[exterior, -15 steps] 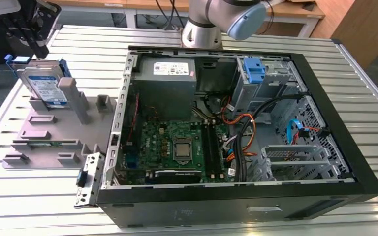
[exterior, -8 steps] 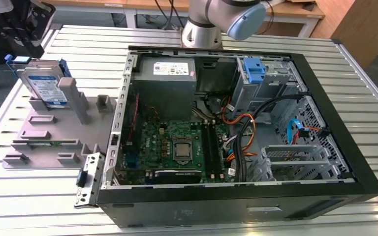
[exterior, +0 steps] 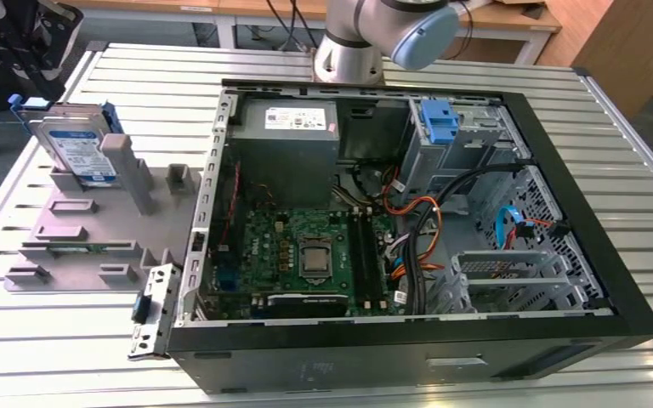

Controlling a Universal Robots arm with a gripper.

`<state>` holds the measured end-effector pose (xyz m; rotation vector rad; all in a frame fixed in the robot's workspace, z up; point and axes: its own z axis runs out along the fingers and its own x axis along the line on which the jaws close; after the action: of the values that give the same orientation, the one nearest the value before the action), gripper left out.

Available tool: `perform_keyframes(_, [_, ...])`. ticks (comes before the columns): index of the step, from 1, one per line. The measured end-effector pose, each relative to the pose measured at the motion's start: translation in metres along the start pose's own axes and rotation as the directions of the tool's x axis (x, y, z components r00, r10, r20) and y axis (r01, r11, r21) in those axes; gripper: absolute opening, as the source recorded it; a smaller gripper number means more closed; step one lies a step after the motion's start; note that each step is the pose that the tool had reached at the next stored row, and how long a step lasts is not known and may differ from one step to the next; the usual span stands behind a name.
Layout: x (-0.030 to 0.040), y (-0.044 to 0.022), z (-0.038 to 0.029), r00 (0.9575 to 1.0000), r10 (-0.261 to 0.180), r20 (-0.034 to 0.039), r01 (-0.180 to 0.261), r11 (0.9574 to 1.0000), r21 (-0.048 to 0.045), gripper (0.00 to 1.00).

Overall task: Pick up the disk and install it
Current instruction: 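Reach for the disk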

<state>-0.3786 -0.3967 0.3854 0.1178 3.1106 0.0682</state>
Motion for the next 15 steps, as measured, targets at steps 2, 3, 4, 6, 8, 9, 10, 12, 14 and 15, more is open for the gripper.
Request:
perform_keyframes(2, [0.0001, 0.0000, 0.0000, 1.0000, 0.000, -0.0001, 0.000, 1.0000, -0.0003, 0.11])
perform_keyframes(3, [0.0001, 0.0000, 0.0000, 1.0000, 0.000, -0.0001, 0.000, 1.0000, -0.0005, 0.11])
perform_keyframes(4, [0.0001, 0.0003, 0.0001, 1.0000, 0.000, 0.0000, 0.000, 1.0000, -0.0008, 0.11])
perform_keyframes(6, [0.0003, 0.0028, 0.0004, 1.0000, 0.000, 0.0000, 0.000, 1.0000, -0.0011, 0.11])
perform_keyframes(8, [0.0006, 0.0064, 0.0009, 1.0000, 0.000, 0.0000, 0.000, 1.0000, -0.0014, 0.11])
perform_keyframes(9, [0.0007, 0.0081, 0.0012, 1.0000, 0.000, -0.0001, 0.000, 1.0000, -0.0015, 0.11])
perform_keyframes(10, [0.0008, 0.0097, 0.0016, 1.0000, 0.000, -0.0001, 0.000, 1.0000, -0.0016, 0.11])
perform_keyframes(12, [0.0011, 0.0119, 0.0027, 1.0000, 0.000, -0.0001, 0.000, 1.0000, -0.0015, 0.11])
perform_keyframes(14, [0.0018, 0.0130, 0.0047, 1.0000, 0.000, 0.0006, 0.000, 1.0000, -0.0018, 0.11])
perform_keyframes(15, [0.0024, 0.0136, 0.0055, 1.0000, 0.000, 0.0010, 0.000, 1.0000, -0.0017, 0.11])
